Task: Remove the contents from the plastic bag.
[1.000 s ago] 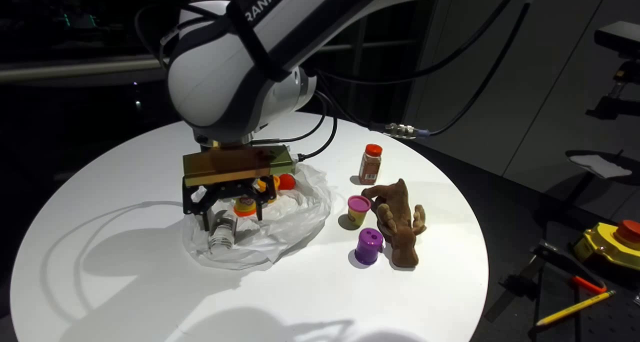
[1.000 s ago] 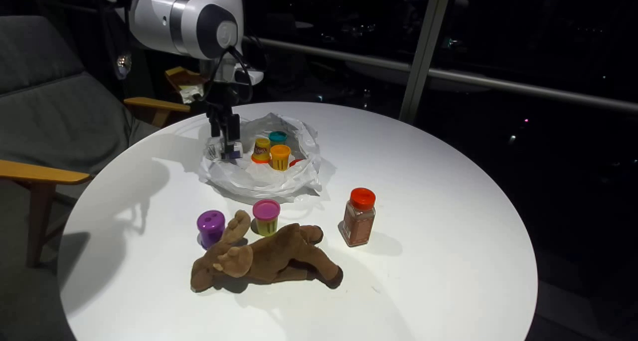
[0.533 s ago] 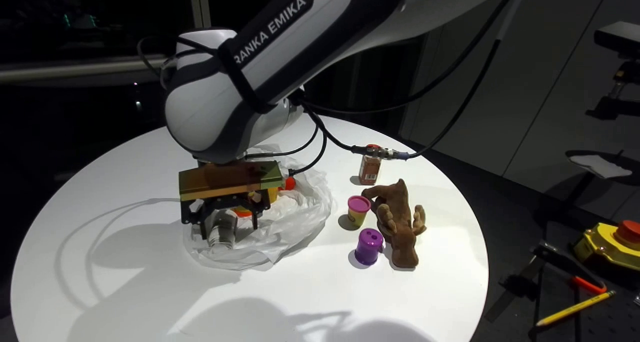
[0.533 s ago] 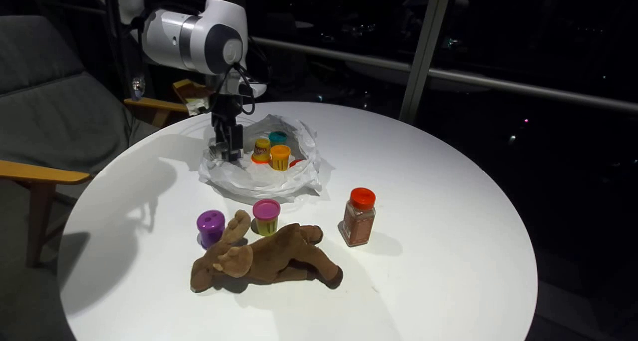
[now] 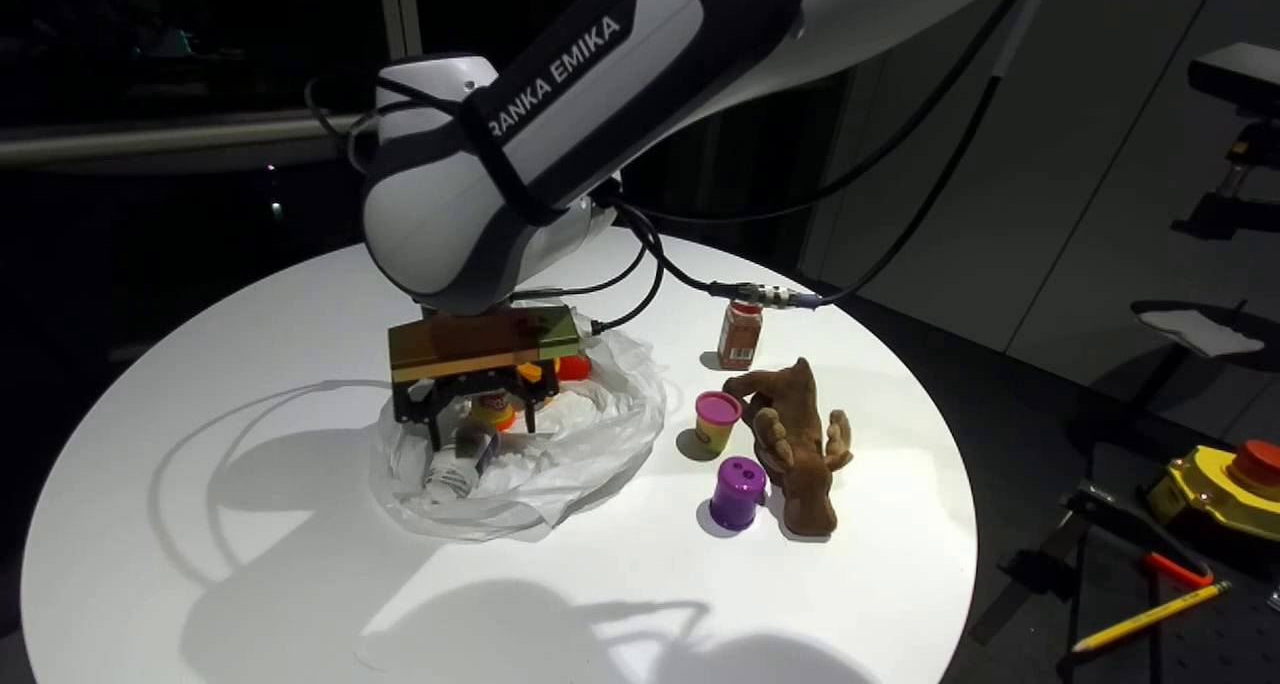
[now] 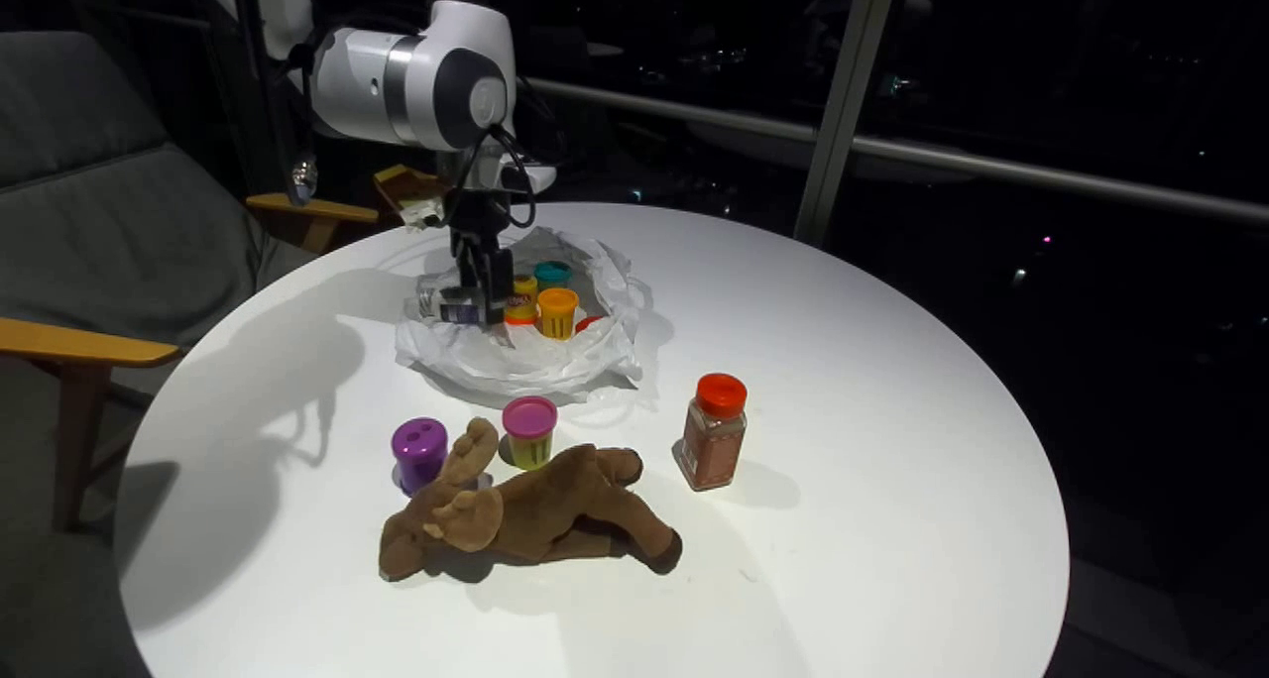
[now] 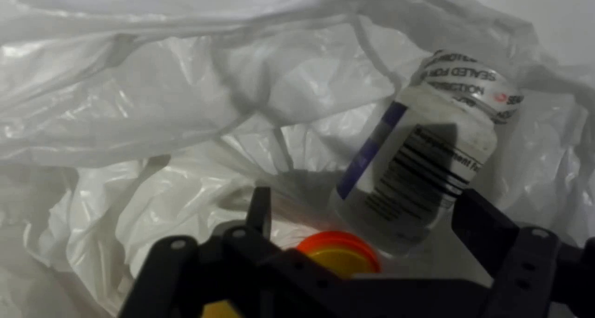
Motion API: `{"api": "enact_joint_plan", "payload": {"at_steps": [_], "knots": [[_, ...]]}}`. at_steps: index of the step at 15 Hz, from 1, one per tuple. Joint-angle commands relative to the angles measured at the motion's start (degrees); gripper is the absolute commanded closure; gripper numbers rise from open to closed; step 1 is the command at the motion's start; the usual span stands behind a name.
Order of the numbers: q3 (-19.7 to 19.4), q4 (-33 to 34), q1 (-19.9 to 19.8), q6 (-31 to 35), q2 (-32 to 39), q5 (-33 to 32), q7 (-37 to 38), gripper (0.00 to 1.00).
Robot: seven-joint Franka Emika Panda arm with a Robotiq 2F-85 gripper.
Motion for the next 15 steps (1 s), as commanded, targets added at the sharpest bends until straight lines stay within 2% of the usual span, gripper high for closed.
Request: {"api": "enact_joint_plan", "payload": {"at_steps": [1, 7, 15], "knots": [[-1.27, -1.65, 0.29, -0.76, -0.61, -1.24, 1.51, 0.00], [-0.28, -2.11, 0.41, -1.84, -1.99, -0.12, 1.88, 0.00], [-0.11, -1.85, 2.45, -8.16, -4.85, -0.32, 10.68, 0.00]]}}
